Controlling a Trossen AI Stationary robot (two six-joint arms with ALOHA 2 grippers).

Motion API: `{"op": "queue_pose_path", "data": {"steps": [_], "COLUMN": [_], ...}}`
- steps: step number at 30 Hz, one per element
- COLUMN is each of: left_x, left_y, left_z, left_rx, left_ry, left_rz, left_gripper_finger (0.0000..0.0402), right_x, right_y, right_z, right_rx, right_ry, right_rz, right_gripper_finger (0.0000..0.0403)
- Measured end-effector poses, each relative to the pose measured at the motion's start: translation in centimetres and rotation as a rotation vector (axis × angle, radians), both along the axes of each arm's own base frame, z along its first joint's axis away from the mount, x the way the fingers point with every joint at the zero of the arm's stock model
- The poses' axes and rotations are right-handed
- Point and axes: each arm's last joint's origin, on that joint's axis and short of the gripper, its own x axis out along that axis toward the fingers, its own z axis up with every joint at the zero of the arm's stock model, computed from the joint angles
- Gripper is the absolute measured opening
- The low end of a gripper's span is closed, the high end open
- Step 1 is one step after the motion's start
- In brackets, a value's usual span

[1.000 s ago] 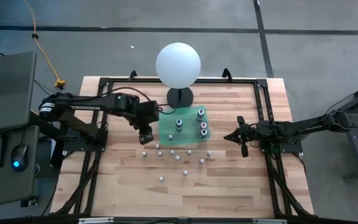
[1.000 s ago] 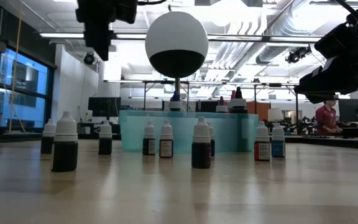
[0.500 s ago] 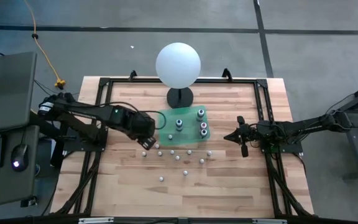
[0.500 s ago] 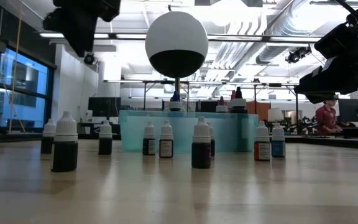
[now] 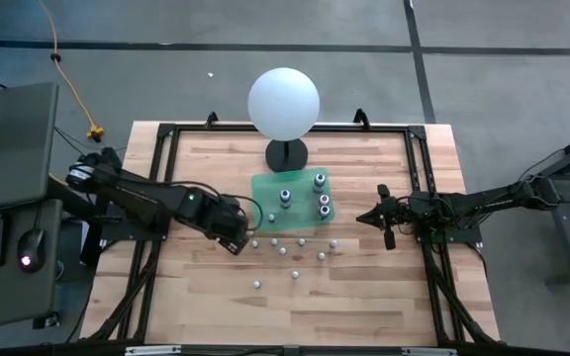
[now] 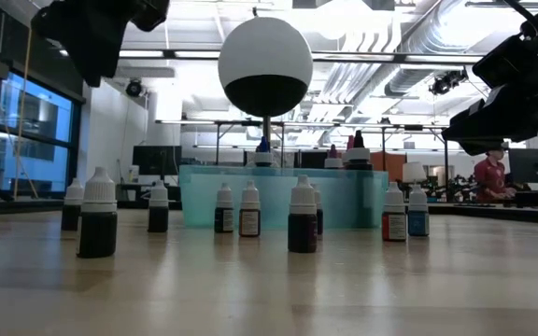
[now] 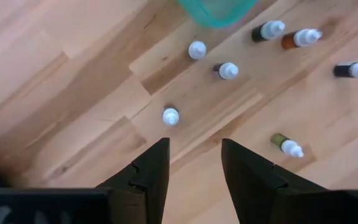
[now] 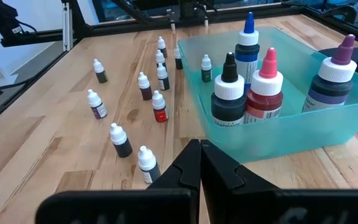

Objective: Pick & Place food coloring
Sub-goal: Put the small brown food coloring bottle into the bin

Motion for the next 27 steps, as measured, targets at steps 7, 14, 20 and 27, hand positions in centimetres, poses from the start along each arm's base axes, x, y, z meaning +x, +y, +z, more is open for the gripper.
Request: {"op": "queue_pose_path", "data": {"steps": [7,14,20,27], "left_x": [0.6,0.0,0.6,0.5], "left_y": [-0.3,-0.2,0.7,1.6], "left_z": [-2.4,-6.5,-8.3,-10.0], "left_rx": [-0.020,-0.052,-0.114,-0.147], "left_ry": [0.031,0.133,0.071,0.082], "left_rz": [0.058,0.061,0.049,0.072], "left_gripper_finger": [0.0181,0.0222,0.0229,0.0230], "right_x": [0.0,0.0,0.0,0.0], "right_y": [0.0,0.0,0.0,0.0], "right_z": [0.0,-0.1,-0.1,-0.1], "right_rx": [0.000,-0.001,-0.001,-0.001], "right_ry": [0.004,0.007,0.006,0.005], "right_rz": [0.000,0.000,0.000,0.000], "right_gripper_finger": [0.0000,0.0000,0.0001,0.0001]}}
